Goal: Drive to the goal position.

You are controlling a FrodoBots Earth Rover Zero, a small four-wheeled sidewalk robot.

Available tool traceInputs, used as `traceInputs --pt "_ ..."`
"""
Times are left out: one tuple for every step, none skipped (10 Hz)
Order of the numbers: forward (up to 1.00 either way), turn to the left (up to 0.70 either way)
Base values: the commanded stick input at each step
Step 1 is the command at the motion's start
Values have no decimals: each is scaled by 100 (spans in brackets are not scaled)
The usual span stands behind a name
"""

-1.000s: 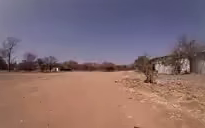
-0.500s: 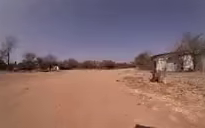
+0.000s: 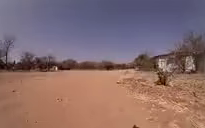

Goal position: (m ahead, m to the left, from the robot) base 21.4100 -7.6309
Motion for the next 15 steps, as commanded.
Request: traceInputs --pt "100 0" --pt "100 0" --pt "100 0" --pt "100 0" --pt "100 0" --pt "100 0" --pt "100 0" --pt "100 0" --pt "100 0" --pt "100 0" --pt "100 0" --pt "100 0" --pt "100 0" --pt "100 0" --pt "100 0"
